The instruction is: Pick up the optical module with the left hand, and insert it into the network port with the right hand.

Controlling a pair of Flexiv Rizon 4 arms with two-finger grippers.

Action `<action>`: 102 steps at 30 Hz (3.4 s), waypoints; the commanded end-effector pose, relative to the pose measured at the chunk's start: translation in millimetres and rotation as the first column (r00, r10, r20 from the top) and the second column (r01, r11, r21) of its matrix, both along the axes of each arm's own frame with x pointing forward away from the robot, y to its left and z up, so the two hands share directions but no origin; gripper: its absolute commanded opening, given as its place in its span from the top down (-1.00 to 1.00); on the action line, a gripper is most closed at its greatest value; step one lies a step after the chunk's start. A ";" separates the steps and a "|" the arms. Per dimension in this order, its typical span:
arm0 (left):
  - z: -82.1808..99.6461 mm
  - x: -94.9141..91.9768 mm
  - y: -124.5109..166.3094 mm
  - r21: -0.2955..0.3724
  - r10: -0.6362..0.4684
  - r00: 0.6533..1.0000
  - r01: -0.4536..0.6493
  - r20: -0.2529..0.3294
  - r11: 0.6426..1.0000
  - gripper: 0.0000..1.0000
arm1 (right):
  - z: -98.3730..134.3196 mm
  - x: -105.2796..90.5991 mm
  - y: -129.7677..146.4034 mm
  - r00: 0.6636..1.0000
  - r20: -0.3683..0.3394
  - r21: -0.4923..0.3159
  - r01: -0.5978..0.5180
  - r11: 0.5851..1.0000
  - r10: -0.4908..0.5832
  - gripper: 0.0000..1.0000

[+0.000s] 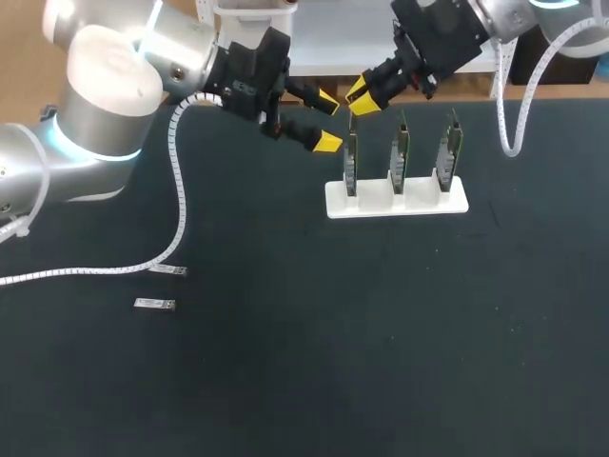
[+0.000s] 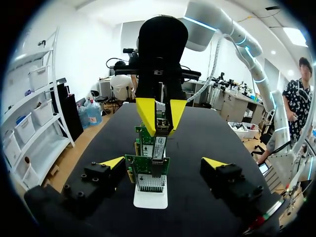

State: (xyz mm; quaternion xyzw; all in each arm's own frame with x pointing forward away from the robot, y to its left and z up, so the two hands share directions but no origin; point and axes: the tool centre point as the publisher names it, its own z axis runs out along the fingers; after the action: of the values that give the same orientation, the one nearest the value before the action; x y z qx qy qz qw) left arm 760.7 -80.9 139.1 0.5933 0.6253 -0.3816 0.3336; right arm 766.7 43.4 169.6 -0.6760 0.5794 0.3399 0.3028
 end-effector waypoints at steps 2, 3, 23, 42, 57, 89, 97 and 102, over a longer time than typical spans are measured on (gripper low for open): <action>0.3 1.8 -1.0 0.004 -0.002 1.000 0.002 -0.003 1.000 -1.00 | -0.4 -4.0 -0.7 1.000 0.005 0.011 0.022 1.000 -0.022 1.00; 0.3 1.8 -1.0 0.004 -0.002 1.000 0.002 -0.003 1.000 -1.00 | 0.0 -3.8 -0.9 1.000 0.013 0.010 0.026 1.000 -0.026 1.00; 0.3 1.8 -1.0 0.004 -0.002 1.000 0.002 -0.003 1.000 -1.00 | 4.6 -3.8 2.7 0.997 0.029 -0.011 0.067 0.998 -0.067 1.00; 0.3 1.8 -1.0 0.004 -0.002 1.000 0.002 -0.003 1.000 -1.00 | -1.0 2.5 2.7 0.998 0.008 -0.027 0.069 0.997 -0.069 1.00; 0.3 1.8 -1.0 0.004 -0.002 1.000 0.002 -0.003 1.000 -1.00 | -1.4 4.8 0.3 0.998 -0.020 -0.028 0.066 0.997 -0.067 1.00; 0.3 1.8 -1.0 0.004 -0.002 1.000 0.002 -0.003 1.000 -1.00 | 0.1 4.8 1.7 0.998 -0.044 -0.010 0.050 0.999 -0.050 1.00; 0.3 1.8 -1.0 0.004 -0.002 1.000 0.002 -0.003 1.000 -1.00 | -2.7 6.2 1.2 0.998 -0.034 -0.019 0.048 0.999 -0.049 1.00; 0.3 1.8 -1.0 0.004 -0.002 1.000 0.002 -0.003 1.000 -1.00 | -0.1 7.0 1.3 0.997 -0.045 -0.002 0.063 0.998 -0.063 1.00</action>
State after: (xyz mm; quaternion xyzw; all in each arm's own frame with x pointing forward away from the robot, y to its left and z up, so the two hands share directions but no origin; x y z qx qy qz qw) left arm 760.8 -80.9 139.1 0.5934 0.6252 -0.3817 0.3336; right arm 772.5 45.7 171.2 -0.6517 0.6082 0.3432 0.2960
